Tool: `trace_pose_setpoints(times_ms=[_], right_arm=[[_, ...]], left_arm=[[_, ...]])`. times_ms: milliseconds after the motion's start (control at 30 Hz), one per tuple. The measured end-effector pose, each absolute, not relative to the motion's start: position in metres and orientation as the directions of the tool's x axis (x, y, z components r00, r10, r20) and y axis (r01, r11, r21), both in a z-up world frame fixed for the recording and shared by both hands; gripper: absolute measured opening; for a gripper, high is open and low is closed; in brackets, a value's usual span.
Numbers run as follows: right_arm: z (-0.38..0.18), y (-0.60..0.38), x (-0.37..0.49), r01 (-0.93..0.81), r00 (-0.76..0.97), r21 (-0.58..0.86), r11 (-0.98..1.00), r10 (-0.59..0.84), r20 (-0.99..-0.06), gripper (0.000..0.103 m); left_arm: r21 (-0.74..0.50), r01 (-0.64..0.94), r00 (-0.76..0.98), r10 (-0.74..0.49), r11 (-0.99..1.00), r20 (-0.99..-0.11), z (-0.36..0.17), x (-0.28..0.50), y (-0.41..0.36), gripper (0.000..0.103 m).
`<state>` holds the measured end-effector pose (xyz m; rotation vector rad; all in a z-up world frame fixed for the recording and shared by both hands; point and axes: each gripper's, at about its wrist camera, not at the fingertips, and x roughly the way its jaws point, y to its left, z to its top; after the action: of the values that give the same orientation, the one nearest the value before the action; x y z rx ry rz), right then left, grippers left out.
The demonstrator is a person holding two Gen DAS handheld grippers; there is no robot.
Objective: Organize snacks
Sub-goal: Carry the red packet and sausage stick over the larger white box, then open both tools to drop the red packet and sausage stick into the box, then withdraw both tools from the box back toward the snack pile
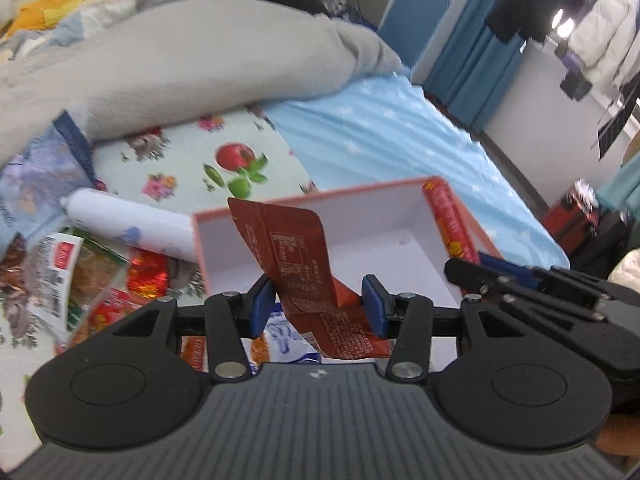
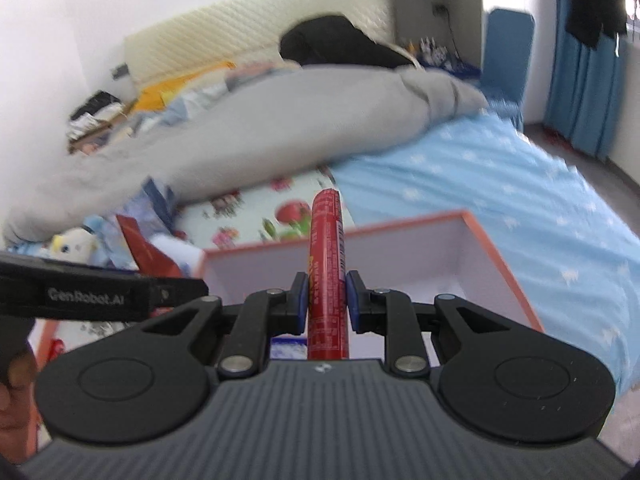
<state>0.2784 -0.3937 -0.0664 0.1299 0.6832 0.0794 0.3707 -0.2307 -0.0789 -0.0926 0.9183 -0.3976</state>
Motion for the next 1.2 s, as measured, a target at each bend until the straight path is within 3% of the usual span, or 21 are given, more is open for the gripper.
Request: trace_pose_setpoints(times_ms=[400,467,533,567,600,1200], right_arm=[[-0.118,-0.409,0.290,0.033,0.684,0.173,0.984,0.104,-0.722,0.025],[-0.118,-0.411,0.288,0.042,0.681,0.182,0.982,0.106,-0.724,0.025],[-0.114,-0.409,0.285,0.036,0.690,0.179,0.983,0.105,-0.716,0.038],[-0.112,-0.408,0.284,0.033,0.695,0.166,0.986,0.097,-0.712,0.060],[-0.108,-0.407,0.282,0.024,0.707,0.158,0.987,0.095,-0.701,0.069],[-0.005,-0.372,0.223,-0.051,0.860,0.151,0.987,0.120,-0.496,0.067]], left_arm=[[-0.239,0.303,0.446,-0.359,0.923,-0.820,-0.122,0.390,-0.260,0.054],[-0.243,0.296,0.443,-0.358,0.924,-0.822,-0.121,0.390,-0.258,0.059],[-0.243,0.289,0.434,-0.353,0.926,-0.829,-0.119,0.391,-0.255,0.086],[-0.232,0.282,0.440,-0.341,0.931,-0.831,-0.116,0.389,-0.253,0.087],[-0.227,0.278,0.450,-0.335,0.934,-0.828,-0.114,0.388,-0.251,0.087],[-0.185,0.321,0.685,-0.362,0.929,-0.632,0.003,0.306,-0.188,0.087]])
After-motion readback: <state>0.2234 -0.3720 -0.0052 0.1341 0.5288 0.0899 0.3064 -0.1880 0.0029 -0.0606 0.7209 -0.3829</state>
